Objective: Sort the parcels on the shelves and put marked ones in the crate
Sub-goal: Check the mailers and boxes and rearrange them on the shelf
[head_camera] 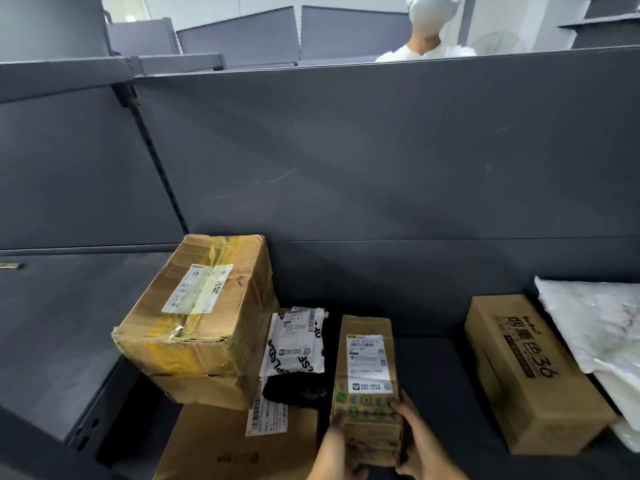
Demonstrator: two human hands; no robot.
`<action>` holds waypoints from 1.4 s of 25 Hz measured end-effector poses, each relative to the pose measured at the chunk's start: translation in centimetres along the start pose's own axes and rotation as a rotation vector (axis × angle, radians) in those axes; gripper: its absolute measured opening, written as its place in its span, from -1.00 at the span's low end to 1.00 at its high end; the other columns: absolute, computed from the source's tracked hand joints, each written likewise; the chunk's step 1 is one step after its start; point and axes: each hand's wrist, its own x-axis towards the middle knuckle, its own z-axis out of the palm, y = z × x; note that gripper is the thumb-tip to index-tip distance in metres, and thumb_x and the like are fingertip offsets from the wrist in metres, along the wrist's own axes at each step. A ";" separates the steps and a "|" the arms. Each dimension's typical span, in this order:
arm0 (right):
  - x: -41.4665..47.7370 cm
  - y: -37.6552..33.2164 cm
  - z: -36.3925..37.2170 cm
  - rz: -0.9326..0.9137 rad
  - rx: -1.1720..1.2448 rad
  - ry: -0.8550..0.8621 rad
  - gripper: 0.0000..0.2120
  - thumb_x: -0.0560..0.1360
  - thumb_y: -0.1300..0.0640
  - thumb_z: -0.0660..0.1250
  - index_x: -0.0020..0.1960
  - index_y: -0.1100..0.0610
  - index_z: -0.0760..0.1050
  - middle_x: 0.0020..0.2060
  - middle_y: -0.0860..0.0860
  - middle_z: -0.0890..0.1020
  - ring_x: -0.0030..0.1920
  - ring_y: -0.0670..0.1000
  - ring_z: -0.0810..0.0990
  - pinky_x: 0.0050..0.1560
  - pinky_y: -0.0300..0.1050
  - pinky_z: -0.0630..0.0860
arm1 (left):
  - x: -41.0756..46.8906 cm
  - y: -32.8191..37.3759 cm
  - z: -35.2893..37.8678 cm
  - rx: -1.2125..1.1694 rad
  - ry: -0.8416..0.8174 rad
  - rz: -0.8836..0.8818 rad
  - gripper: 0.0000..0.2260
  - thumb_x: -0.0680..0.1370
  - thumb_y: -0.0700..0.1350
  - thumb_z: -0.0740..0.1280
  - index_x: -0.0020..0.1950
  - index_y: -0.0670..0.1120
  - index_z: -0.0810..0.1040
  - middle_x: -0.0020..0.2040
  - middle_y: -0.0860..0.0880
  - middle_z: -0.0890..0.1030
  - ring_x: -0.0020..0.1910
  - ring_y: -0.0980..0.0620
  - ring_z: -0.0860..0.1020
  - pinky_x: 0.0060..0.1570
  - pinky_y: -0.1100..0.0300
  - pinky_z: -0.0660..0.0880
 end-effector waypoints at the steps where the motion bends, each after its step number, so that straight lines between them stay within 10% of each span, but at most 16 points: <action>1: 0.2 0.2 0.3 0.003 -0.034 -0.028 -0.46 0.37 0.14 0.36 0.34 0.08 0.39 0.11 0.28 0.61 0.12 0.30 0.58 0.12 0.24 0.48 | 0.2 -0.3 0.2 -0.041 0.007 -0.005 -0.62 0.61 -0.03 0.16 0.34 -0.22 0.44 0.16 -0.25 0.53 -0.11 -0.13 0.46 -0.20 0.10 0.32; 7: -0.5 -0.6 1.2 -0.002 -0.291 -0.022 -0.63 0.40 0.19 0.35 0.16 -0.02 0.38 -0.06 0.02 0.64 -0.06 0.01 0.58 -0.22 -0.11 0.44 | 1.9 -0.2 -1.4 -0.231 -0.091 0.028 -0.68 0.56 -0.09 0.15 0.12 -0.27 0.54 -0.21 -0.31 0.67 -0.27 -0.20 0.65 -0.12 -0.01 0.52; 11: -0.4 -1.0 0.9 0.012 -0.402 -0.067 -0.44 0.39 0.16 0.37 0.34 -0.02 0.30 0.11 0.01 0.61 0.05 -0.03 0.58 -0.08 -0.16 0.47 | 0.7 -0.9 3.3 -0.322 -0.167 -0.106 -0.42 0.37 -0.28 0.32 0.39 -0.23 0.37 0.27 -0.27 0.52 -0.04 -0.40 0.53 -0.14 -0.13 0.49; 16: 0.2 -4.8 -1.8 -0.183 -0.571 0.271 -0.45 0.56 0.20 0.25 0.49 0.10 0.15 0.46 0.03 0.28 0.42 0.02 0.31 0.37 -0.11 0.25 | 0.6 1.8 8.0 0.472 -0.153 -0.084 -0.51 0.55 0.01 0.21 0.43 -0.19 0.32 0.29 -0.20 0.45 0.32 -0.22 0.39 0.30 -0.06 0.31; 23: -5.4 -12.7 -10.1 -0.548 -0.911 0.755 -0.51 0.46 0.21 0.35 0.37 0.15 0.36 0.27 0.07 0.49 0.31 0.09 0.45 0.22 -0.23 0.33 | 3.1 -0.3 19.4 1.534 -0.136 0.695 -0.35 0.50 0.22 0.23 0.51 0.00 0.14 0.49 -0.05 0.22 0.44 -0.10 0.23 0.36 0.02 0.28; 26: -6.3 -13.4 -13.0 -0.531 -1.165 0.972 -0.37 0.35 -0.09 0.42 0.34 0.11 0.38 0.23 0.08 0.50 0.29 0.12 0.43 0.27 -0.11 0.36 | 3.3 -2.7 22.3 1.733 -0.167 0.829 -0.28 0.45 0.25 0.25 0.51 -0.03 0.12 0.47 -0.05 0.23 0.41 -0.12 0.24 0.35 -0.02 0.30; 30: -5.5 -13.2 -14.1 -0.140 -1.291 1.058 0.00 0.29 -0.33 0.31 0.51 0.08 -0.06 0.48 0.14 0.02 0.50 0.20 -0.03 0.47 0.10 0.03 | 3.8 -4.3 22.9 1.828 -0.196 0.849 -0.26 0.43 0.23 0.28 0.50 -0.05 0.11 0.46 -0.07 0.23 0.41 -0.15 0.24 0.34 0.00 0.29; 35: -4.3 -13.0 -13.0 -0.117 -1.362 1.103 0.05 0.20 -0.37 0.34 0.45 0.05 -0.11 0.36 0.15 0.02 0.39 0.24 0.06 0.37 0.10 0.25 | 5.1 -2.6 21.3 1.828 -0.154 0.771 -0.21 0.41 0.26 0.28 0.50 -0.09 0.11 0.48 -0.09 0.19 0.44 -0.16 0.20 0.37 -0.02 0.26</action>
